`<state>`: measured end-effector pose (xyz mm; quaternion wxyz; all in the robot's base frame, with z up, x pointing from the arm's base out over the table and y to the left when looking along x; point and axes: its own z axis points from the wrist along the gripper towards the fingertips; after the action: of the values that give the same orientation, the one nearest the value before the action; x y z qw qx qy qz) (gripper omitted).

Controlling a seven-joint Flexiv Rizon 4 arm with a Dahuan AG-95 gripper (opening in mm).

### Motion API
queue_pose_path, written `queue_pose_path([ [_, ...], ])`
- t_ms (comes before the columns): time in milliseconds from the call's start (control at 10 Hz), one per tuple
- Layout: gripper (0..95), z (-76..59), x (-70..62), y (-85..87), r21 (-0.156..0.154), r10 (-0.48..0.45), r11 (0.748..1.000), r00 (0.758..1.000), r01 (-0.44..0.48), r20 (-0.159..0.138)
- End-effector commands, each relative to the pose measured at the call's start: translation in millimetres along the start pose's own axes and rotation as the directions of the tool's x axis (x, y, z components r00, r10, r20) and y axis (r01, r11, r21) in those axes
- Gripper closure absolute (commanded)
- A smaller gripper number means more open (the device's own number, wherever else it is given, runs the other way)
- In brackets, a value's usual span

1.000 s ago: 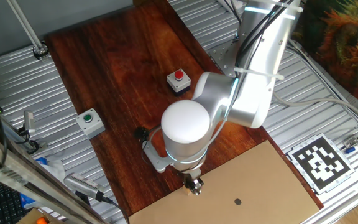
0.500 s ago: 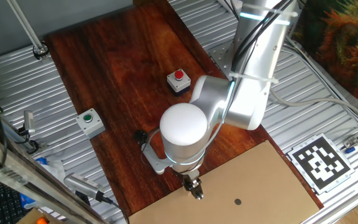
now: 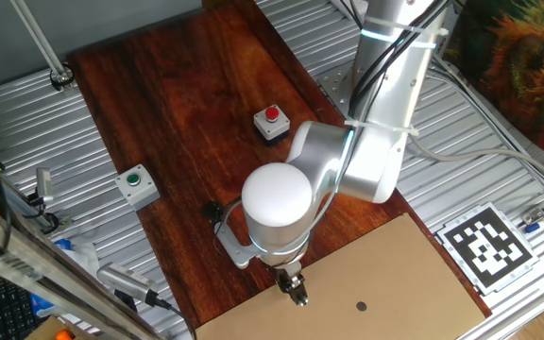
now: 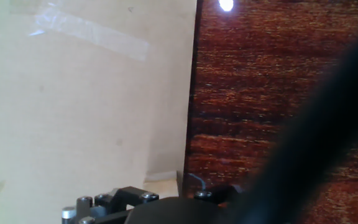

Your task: Grab the block and place it at the designated location

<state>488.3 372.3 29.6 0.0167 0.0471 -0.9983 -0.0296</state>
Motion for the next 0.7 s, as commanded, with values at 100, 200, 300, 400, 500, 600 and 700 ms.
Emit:
queue_pose_path([
  [100, 57.0, 1.8, -2.7, 3.4, 0.005, 0.005, 1.000, 1.000, -0.005, -0.003],
  [200, 57.0, 2.5, -3.4, 4.6, 0.007, 0.007, 1.000, 1.000, -0.007, -0.004],
  [300, 57.0, 2.5, -3.4, 4.6, 0.006, 0.008, 1.000, 1.000, -0.008, -0.003],
  [400, 57.0, 2.5, -3.4, 4.6, 0.008, 0.011, 1.000, 1.000, -0.011, -0.004],
  [500, 57.0, 2.5, -3.4, 4.6, 0.008, 0.008, 1.000, 1.000, -0.008, -0.004],
  [600, 76.0, 2.5, -3.4, 4.6, 0.009, 0.007, 1.000, 1.000, -0.007, -0.004],
  [700, 76.0, 2.5, -3.4, 4.6, 0.010, 0.007, 1.000, 1.000, -0.007, -0.004],
])
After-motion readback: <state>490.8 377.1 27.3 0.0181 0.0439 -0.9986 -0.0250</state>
